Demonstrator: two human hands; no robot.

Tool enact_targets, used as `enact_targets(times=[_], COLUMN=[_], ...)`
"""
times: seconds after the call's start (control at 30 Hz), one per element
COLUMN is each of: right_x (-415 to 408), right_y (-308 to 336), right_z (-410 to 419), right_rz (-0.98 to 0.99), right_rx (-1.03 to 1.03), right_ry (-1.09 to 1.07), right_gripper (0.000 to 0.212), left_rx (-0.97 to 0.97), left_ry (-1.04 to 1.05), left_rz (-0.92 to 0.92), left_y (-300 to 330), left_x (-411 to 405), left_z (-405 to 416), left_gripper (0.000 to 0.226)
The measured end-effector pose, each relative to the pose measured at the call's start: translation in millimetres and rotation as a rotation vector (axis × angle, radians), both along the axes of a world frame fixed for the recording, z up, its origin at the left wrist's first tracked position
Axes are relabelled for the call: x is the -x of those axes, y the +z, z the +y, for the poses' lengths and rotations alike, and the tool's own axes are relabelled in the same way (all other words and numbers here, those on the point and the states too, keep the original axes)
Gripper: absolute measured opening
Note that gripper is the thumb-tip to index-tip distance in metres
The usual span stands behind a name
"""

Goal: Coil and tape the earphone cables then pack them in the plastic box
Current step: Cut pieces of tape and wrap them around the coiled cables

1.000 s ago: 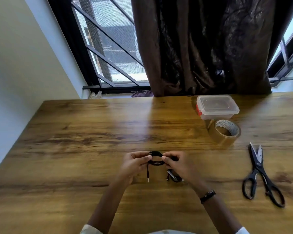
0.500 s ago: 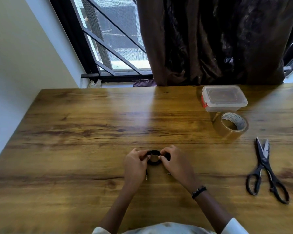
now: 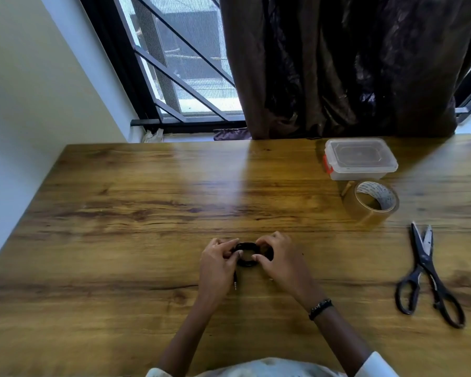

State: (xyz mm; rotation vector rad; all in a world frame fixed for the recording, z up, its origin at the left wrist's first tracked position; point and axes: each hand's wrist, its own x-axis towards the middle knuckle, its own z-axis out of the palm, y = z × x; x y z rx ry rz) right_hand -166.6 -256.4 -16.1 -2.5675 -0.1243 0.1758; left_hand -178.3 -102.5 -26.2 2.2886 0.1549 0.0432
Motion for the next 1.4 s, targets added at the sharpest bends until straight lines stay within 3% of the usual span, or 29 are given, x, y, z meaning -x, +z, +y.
enact_targets(times=[0.23, 0.7, 0.87, 1.2, 1.4], right_x=[0, 6, -10, -54, -63], right_y=[10, 50, 56, 36, 31], right_z=[-14, -111, -157, -194, -199], right_rz=[0.009, -0.125, -0.215, -0.169, -0.225], right_rx=[-0.082, -0.341, -0.278, 0.204, 0.230], right_ry=[-0.018, -0.271, -0.329, -0.191, -0.132], right_gripper=[0.043, 0.019, 0.019, 0.040, 0.025], left_rx=[0.045, 0.129, 0.155, 0.174, 0.160], left_ry=[-0.009, -0.271, -0.310, -0.245, -0.165], left_rz=[-0.024, -0.161, -0.141, -0.051, -0.002], left_y=[9, 69, 75, 51, 34], left_x=[3, -28, -44, -83, -91], left_z=[1, -81, -126, -191, -209], left_gripper=[0.034, 0.033, 0.032, 0.031, 0.030])
